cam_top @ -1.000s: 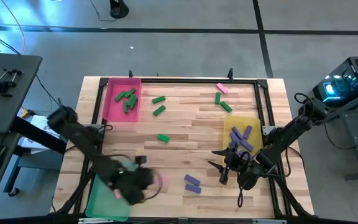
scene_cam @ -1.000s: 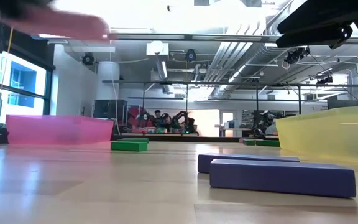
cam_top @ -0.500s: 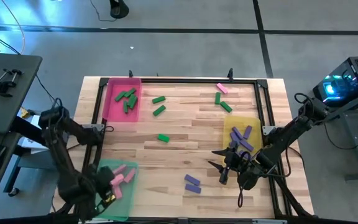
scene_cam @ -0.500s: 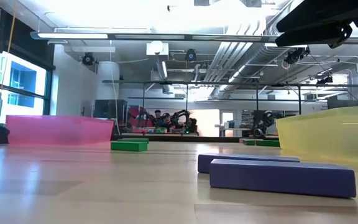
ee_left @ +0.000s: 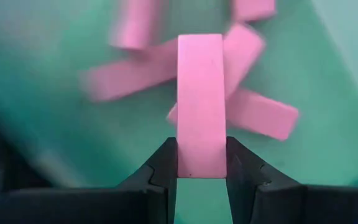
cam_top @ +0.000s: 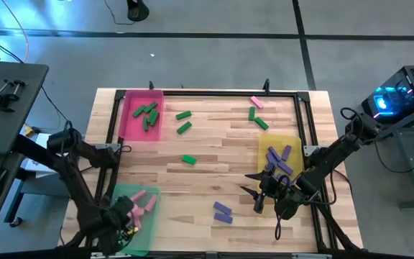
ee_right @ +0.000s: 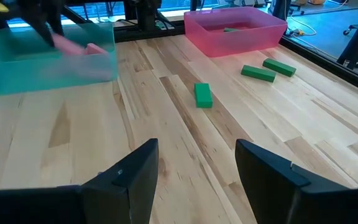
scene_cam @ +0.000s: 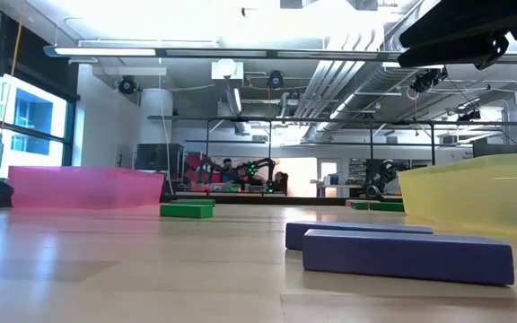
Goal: Sort blocks
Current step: Put the pink block into the green bin
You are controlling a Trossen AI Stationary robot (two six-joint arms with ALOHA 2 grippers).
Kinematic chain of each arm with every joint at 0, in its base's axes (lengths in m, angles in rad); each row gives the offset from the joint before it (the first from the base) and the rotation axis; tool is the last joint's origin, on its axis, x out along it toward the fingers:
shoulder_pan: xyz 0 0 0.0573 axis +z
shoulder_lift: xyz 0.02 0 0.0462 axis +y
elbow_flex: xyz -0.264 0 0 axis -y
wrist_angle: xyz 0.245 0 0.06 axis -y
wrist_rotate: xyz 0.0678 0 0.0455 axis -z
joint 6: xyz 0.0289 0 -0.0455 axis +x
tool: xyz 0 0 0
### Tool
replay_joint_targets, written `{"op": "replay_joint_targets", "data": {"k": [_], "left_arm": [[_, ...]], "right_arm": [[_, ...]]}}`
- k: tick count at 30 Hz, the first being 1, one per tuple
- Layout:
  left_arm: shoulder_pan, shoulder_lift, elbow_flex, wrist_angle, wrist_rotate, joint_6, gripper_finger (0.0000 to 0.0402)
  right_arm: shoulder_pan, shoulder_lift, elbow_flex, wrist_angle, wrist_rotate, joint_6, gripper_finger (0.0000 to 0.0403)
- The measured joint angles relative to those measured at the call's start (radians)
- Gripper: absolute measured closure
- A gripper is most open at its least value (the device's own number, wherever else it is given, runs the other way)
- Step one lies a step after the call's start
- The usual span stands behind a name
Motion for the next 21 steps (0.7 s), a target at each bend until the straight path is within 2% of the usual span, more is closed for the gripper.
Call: {"op": "replay_joint_targets", "data": {"k": [2,4,10,15,21], "left_arm": [[0.026,0.001,-0.038,0.125,0.005,0.068,0.0331],[0.049,0.001,-0.051,0.178,-0.002,0.134,0.0331],[0.088,0.001,-0.051,0.122,-0.041,0.234,0.0331],[0.09,0.001,-0.056,0.005,-0.045,0.196,0.0331],[0.09,0.0,-0.135,0.026,-0.019,0.107,0.0331]], "right_arm": [[0.0,0.0,0.0,0.0,0.0,0.0,0.0203],[0.0,0.0,0.0,0.0,0.0,0.0,0.0203],[0.0,0.0,0.0,0.0,0.0,0.002,0.0203],[0.0,0.0,0.0,0.001,0.0,0.004,0.0203],[0.0,0.0,0.0,0.001,0.0,0.007,0.0203]]}}
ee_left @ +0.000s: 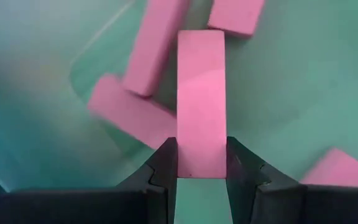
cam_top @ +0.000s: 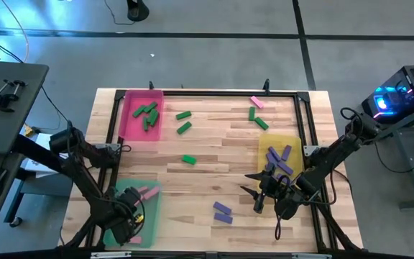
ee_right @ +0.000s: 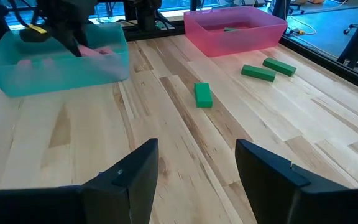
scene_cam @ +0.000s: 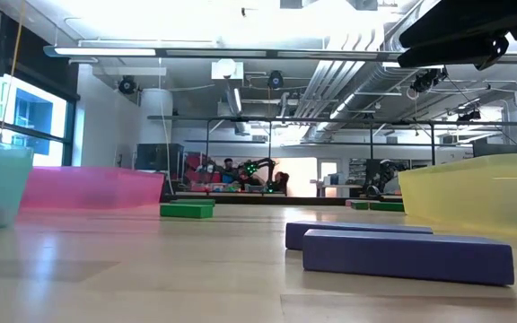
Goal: Sort blocks
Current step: Put the pink block into the green bin, then put the blue block into the yellow bin
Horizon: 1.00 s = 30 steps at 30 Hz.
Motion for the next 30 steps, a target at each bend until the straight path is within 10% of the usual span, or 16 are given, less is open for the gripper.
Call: {"op": "replay_joint_targets", "data": {"k": [12,24,30], "left_arm": [[-0.014,-0.083,0.021,0.001,-0.148,-0.012,0.0168],[0.028,-0.137,0.064,0.194,-0.95,0.505,0.0157],[0.112,-0.118,0.064,0.466,-1.125,0.86,0.0157]], "right_arm": [[0.0,0.0,0.0,0.0,-0.001,0.001,0.0203],[-0.046,0.227,0.013,0.321,-0.395,-0.28,0.0203],[-0.121,0.382,0.093,0.332,-0.529,-0.295,0.0203]]}}
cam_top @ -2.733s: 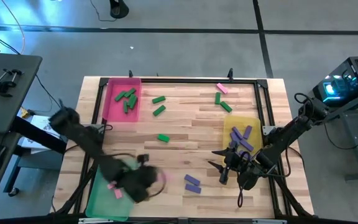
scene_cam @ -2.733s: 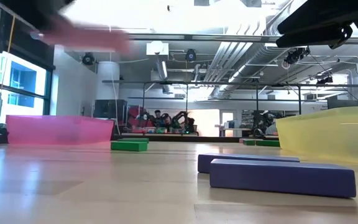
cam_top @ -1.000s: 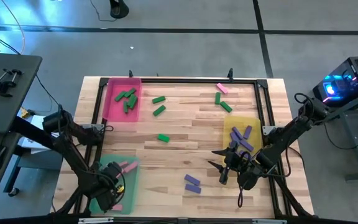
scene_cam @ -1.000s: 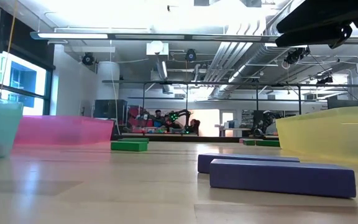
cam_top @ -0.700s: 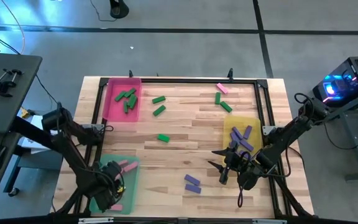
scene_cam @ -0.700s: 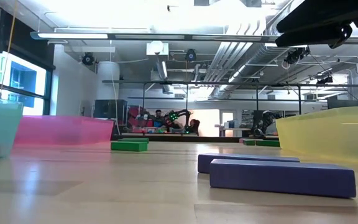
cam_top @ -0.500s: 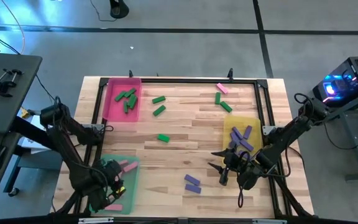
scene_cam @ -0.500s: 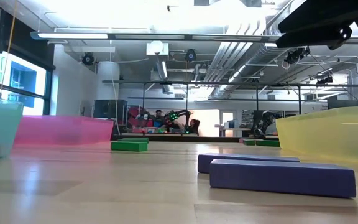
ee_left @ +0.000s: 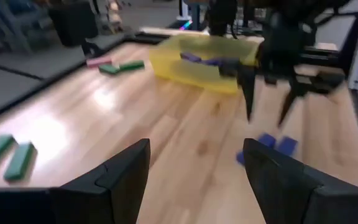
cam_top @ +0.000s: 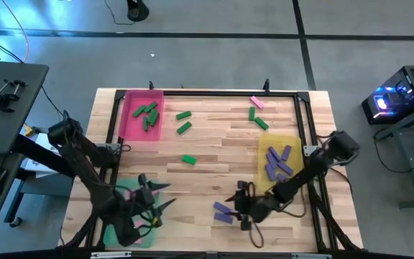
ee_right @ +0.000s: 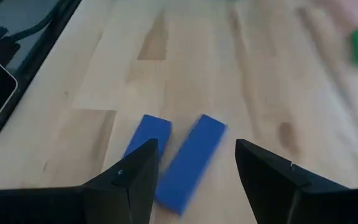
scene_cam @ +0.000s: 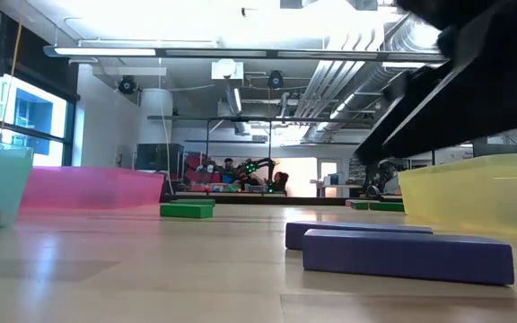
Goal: Sort blocks
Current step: Put the blue block into the yellow bin
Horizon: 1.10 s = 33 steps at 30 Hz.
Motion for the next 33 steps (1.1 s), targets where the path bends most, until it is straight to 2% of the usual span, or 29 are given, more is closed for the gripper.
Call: {"op": "replay_joint_targets", "data": {"k": [5,9,12,14,18,22,24,26,29,31,33], "left_arm": [[0.091,0.024,0.0,0.156,-0.005,0.179,0.0157],[0.153,0.05,0.0,0.228,-0.005,0.23,0.0156],[0.184,0.073,0.0,0.25,-0.005,0.249,0.0156],[0.198,0.091,0.0,0.27,-0.004,0.249,0.0156],[0.214,0.128,0.0,0.303,0.0,0.25,0.0156],[0.214,0.161,0.0,0.333,0.005,0.25,0.0156],[0.214,0.17,0.0,0.342,0.009,0.249,0.0156],[0.214,0.173,0.0,0.343,0.014,0.243,0.0156],[0.214,0.174,0.0,0.339,0.023,0.243,0.0156],[0.217,0.173,0.0,0.338,0.023,0.244,0.0156],[0.221,0.174,0.0,0.34,0.024,0.25,0.0156]], "right_arm": [[-0.071,0.083,0.08,-0.055,-0.131,-0.001,0.0203],[-0.109,0.117,0.135,-0.14,-0.21,-0.001,0.0203],[-0.124,0.12,0.158,-0.206,-0.213,-0.001,0.0203],[-0.126,0.115,0.172,-0.269,-0.17,0.002,0.0203],[-0.129,0.105,0.209,-0.425,-0.016,0.002,0.0203],[-0.125,0.069,0.249,-0.495,0.155,0.018,0.0203],[-0.122,0.048,0.263,-0.54,0.196,0.068,0.0203],[-0.127,0.035,0.264,-0.596,0.164,0.164,0.0203],[-0.152,0.035,0.262,-0.605,0.037,0.317,0.0203],[-0.16,0.056,0.253,-0.564,-0.041,0.352,0.0203],[-0.153,0.087,0.244,-0.538,-0.064,0.333,0.0203]]}}
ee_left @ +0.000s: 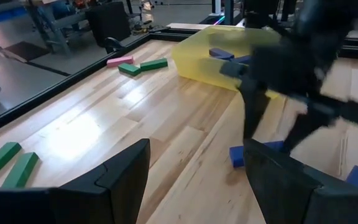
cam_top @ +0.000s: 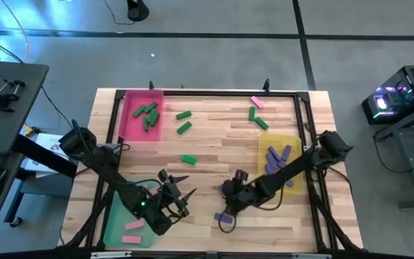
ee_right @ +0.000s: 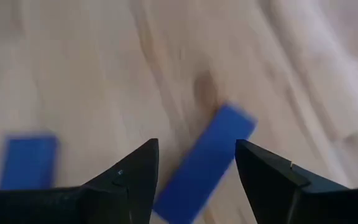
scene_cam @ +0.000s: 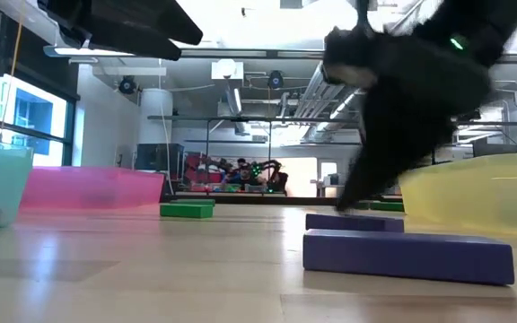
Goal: Sort blocks
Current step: Put the blue block into the yellow bin
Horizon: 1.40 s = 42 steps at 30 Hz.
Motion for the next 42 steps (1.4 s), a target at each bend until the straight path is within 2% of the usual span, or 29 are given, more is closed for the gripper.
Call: {"op": "replay_joint_targets", "data": {"k": [4,9,12,17,20,23,27,32,34,37,42], "left_arm": [[0.014,0.0,0.0,-0.001,0.001,-0.001,0.0156],[0.026,0.0,0.0,-0.002,0.013,0.0,0.0156],[0.027,0.0,0.0,-0.002,0.027,0.0,0.0156],[0.027,0.0,0.0,-0.003,0.027,0.0,0.0156],[0.027,0.0,-0.001,-0.002,0.027,0.0,0.0156],[0.027,-0.001,-0.011,-0.001,0.027,-0.004,0.0156],[0.027,-0.002,-0.028,0.001,0.034,-0.032,0.0156],[0.027,-0.001,-0.029,0.004,0.038,-0.036,0.0156],[0.027,-0.001,-0.029,0.006,0.036,-0.036,0.0156],[0.027,-0.001,-0.029,0.005,0.035,-0.036,0.0156],[0.029,-0.001,-0.029,0.005,0.034,-0.035,0.0156]], "right_arm": [[0.006,0.052,-0.001,-0.018,0.06,-0.009,0.0203],[0.003,0.082,0.002,-0.027,0.075,0.007,0.0213],[0.003,0.085,0.003,-0.026,0.073,-0.019,0.0246],[0.006,0.083,0.003,-0.045,0.061,-0.034,0.0327],[0.024,0.048,-0.001,-0.083,0.113,-0.024,0.033],[0.058,-0.037,-0.012,-0.207,0.21,0.013,0.033],[0.124,-0.195,-0.003,-0.465,0.342,0.2,0.033],[0.195,-0.355,-0.011,-0.863,0.379,0.557,0.033],[0.206,-0.408,-0.052,-0.963,0.334,0.681,0.033],[0.199,-0.511,-0.163,-0.943,0.287,0.771,0.033],[0.124,-0.691,-0.443,-0.668,0.157,0.779,0.033]]}}
